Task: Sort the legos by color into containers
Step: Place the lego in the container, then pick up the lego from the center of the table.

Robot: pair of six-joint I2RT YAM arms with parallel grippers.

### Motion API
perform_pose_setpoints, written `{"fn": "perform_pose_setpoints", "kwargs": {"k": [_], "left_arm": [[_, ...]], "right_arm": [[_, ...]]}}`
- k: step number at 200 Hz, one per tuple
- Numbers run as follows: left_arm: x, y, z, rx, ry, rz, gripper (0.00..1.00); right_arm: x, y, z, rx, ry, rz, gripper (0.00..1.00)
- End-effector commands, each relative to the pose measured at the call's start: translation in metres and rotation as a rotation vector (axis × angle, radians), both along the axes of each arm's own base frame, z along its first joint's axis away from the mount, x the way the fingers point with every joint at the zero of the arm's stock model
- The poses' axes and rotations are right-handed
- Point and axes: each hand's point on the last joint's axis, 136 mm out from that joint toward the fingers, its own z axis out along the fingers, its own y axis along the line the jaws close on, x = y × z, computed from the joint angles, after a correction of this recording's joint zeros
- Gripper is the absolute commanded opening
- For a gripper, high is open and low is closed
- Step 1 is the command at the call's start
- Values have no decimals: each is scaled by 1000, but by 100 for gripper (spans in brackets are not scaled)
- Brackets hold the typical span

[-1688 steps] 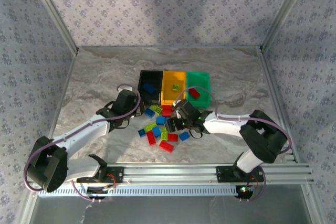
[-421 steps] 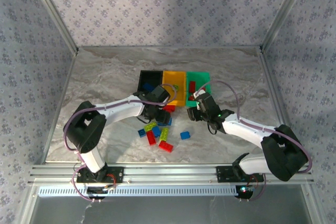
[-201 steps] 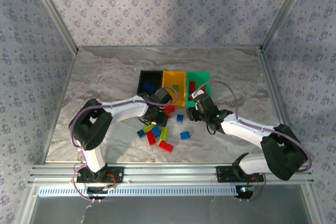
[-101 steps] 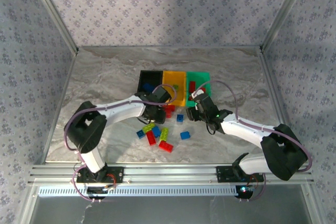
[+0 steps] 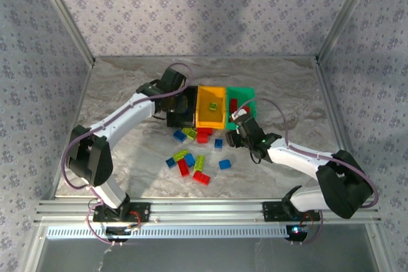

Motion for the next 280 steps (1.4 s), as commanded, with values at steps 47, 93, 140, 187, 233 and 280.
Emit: {"fn": "perform_pose_setpoints", "kwargs": {"k": [47,93,140,187,233,280], "left_arm": [[28,-21,4,-12,-3,-26,63],[7,-19,12,-74,-37,-32,65],[-24,-17,4,-64,-41,-61,65],[-42,-4,-5,-51,-50,-38,65],[-54,8,-6,-53,-60,-23,65],[-56,12,-9,-35,-69,-33,65]], "right_arm": [[-8,43,-1,88,51,135,66],[-16,69,-19,108,153,221,68],[-15,84,-35,80,218,242,69],[-12,82,-54,-15,260,206,66],[-16,77,-56,-30,261,186,62],[-19,74,-54,-60,241,165,46]]}}
